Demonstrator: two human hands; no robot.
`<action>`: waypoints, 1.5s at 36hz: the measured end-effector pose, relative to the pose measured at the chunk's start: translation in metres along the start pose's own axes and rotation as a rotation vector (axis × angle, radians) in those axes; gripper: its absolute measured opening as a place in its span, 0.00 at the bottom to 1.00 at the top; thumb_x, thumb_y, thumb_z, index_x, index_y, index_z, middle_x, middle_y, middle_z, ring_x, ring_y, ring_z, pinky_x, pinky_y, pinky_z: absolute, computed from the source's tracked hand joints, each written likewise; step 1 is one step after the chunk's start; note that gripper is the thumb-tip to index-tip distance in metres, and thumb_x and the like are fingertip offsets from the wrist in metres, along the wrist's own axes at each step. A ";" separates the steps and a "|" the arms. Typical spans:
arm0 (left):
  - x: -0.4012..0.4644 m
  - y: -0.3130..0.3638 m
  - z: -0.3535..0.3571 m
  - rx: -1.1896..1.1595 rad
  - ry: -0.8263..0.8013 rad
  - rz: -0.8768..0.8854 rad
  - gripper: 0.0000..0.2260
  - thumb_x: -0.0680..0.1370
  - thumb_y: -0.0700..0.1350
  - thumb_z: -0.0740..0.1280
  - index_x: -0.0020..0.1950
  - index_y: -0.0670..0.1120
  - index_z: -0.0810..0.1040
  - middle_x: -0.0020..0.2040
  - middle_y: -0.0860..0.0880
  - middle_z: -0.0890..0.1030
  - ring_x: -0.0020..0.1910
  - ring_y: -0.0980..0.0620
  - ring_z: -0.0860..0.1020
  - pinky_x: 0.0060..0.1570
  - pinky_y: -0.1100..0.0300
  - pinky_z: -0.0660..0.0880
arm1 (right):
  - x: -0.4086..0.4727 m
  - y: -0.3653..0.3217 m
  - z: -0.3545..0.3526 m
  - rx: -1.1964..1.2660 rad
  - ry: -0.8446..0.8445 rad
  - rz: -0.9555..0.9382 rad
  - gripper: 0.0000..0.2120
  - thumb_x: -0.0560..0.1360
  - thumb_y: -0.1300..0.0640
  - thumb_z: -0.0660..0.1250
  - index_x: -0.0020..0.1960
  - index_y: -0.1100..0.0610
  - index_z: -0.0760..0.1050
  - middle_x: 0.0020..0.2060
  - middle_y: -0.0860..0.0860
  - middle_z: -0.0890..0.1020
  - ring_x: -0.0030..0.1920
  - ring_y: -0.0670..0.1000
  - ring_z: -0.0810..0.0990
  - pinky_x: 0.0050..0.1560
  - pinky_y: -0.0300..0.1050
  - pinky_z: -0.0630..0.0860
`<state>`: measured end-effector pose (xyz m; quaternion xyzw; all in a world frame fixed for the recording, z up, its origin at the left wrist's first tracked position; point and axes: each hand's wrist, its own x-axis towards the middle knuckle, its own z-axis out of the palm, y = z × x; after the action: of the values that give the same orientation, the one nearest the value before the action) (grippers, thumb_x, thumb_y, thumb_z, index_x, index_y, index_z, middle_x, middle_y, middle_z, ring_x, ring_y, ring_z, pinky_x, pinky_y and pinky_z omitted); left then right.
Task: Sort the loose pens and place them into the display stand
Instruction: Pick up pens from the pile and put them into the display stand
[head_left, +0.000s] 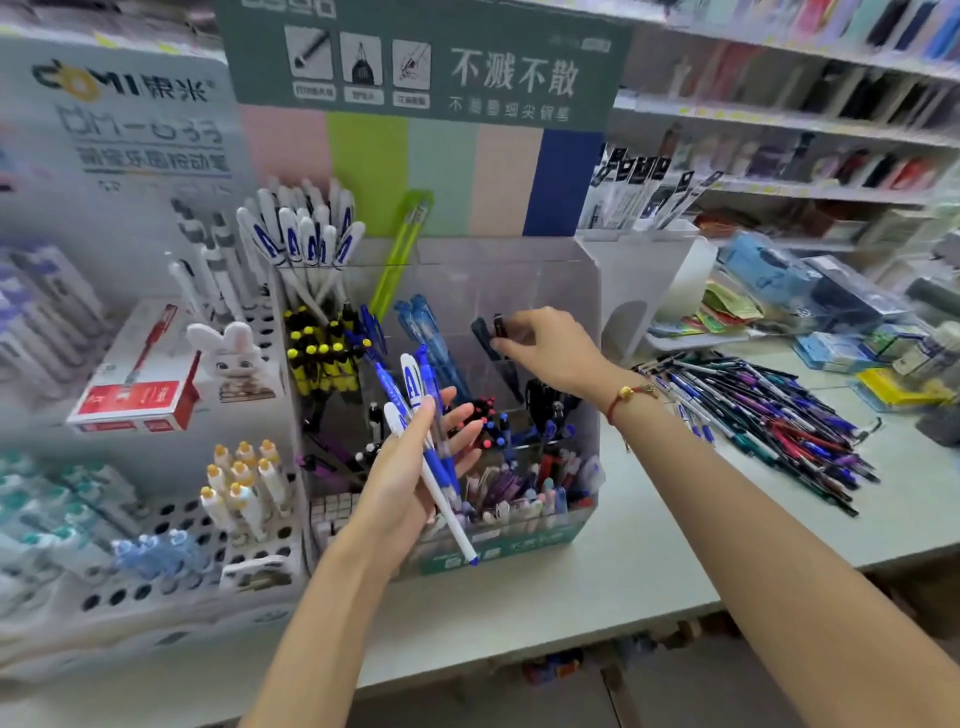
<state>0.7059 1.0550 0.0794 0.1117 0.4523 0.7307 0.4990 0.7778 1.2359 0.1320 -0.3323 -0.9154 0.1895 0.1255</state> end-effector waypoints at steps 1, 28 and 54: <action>-0.001 0.001 0.000 0.002 -0.005 0.005 0.15 0.82 0.49 0.59 0.64 0.45 0.76 0.49 0.49 0.85 0.47 0.52 0.83 0.54 0.53 0.78 | -0.001 0.000 0.003 0.054 0.020 0.012 0.12 0.76 0.49 0.67 0.55 0.55 0.80 0.50 0.53 0.83 0.52 0.56 0.80 0.53 0.51 0.76; 0.015 0.005 0.038 -0.019 -0.143 0.054 0.13 0.83 0.49 0.56 0.61 0.47 0.76 0.49 0.50 0.84 0.48 0.52 0.83 0.55 0.53 0.77 | -0.022 0.037 -0.016 -0.194 0.489 0.063 0.14 0.78 0.47 0.65 0.57 0.57 0.71 0.41 0.55 0.83 0.42 0.58 0.81 0.37 0.45 0.70; -0.012 0.011 0.014 0.320 -0.288 -0.157 0.11 0.82 0.48 0.59 0.59 0.47 0.77 0.52 0.48 0.85 0.51 0.49 0.83 0.49 0.55 0.81 | -0.090 -0.025 0.011 0.595 0.093 0.087 0.03 0.75 0.49 0.70 0.48 0.43 0.81 0.42 0.45 0.84 0.40 0.52 0.79 0.47 0.45 0.78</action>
<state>0.7134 1.0519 0.0988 0.2570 0.4937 0.5854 0.5895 0.8273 1.1567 0.1233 -0.3282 -0.7978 0.4390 0.2510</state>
